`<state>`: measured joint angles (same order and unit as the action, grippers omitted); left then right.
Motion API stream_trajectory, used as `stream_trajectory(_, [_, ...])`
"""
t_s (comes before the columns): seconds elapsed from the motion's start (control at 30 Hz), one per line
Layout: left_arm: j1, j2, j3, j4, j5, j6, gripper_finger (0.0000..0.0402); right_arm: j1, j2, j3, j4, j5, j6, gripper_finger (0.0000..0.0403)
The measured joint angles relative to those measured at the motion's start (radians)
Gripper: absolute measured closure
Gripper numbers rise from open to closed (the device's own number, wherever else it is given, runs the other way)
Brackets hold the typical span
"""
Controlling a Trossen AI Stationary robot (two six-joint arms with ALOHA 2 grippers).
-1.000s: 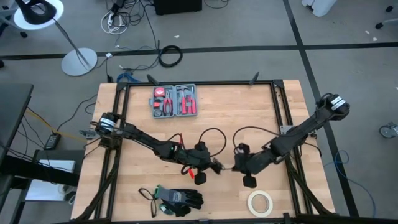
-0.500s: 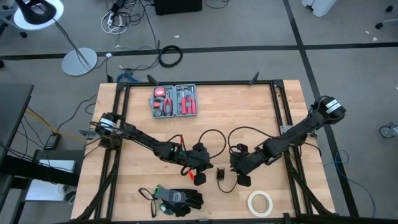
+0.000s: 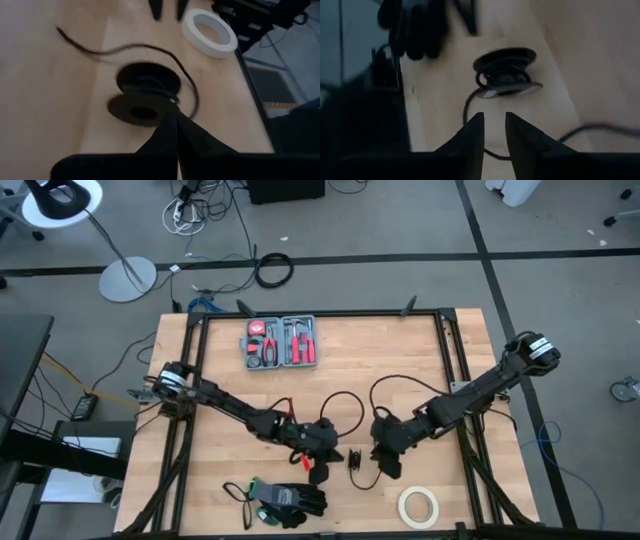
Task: Coil cords
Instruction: Coil the black wire cable into the black spool
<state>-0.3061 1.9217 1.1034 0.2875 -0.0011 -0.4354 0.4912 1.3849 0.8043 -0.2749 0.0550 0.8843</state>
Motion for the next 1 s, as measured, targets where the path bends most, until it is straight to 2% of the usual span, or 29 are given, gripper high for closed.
stream_trajectory(0.17, [0.0,-0.004,0.031,-0.049,0.064,-0.072,0.0401,-0.023,0.0,0.0,0.046,-0.019,0.183,0.0325])
stream_trajectory(0.37, [-0.002,-0.005,0.11,-0.207,0.01,-0.039,0.0401,-0.033,0.012,0.0,0.06,-0.013,0.301,0.0323])
stream_trajectory(0.5, [-0.004,-0.006,0.115,-0.259,0.006,-0.049,0.039,-0.03,0.041,0.0,0.076,-0.049,0.33,0.031])
stream_trajectory(0.6, [-0.005,-0.006,0.115,-0.315,0.017,-0.144,0.0371,-0.031,0.056,0.0,0.069,-0.052,0.341,0.0292])
stream_trajectory(0.7, [0.001,-0.006,0.115,-0.368,0.09,-0.295,0.0353,-0.029,0.061,0.0,0.067,-0.053,0.277,0.0271])
stream_trajectory(0.77, [0.004,-0.006,0.116,-0.372,0.145,-0.327,0.0345,-0.018,0.066,0.0,0.068,-0.049,0.229,0.0258])
stream_trajectory(0.87, [0.0,-0.006,0.14,-0.39,0.162,-0.215,0.0342,0.001,0.071,0.0,0.078,-0.021,0.14,0.0243])
stream_trajectory(1.0, [-0.037,-0.006,0.224,-0.509,0.129,0.109,0.0342,0.026,0.062,0.0,0.072,-0.009,-0.113,0.0238])
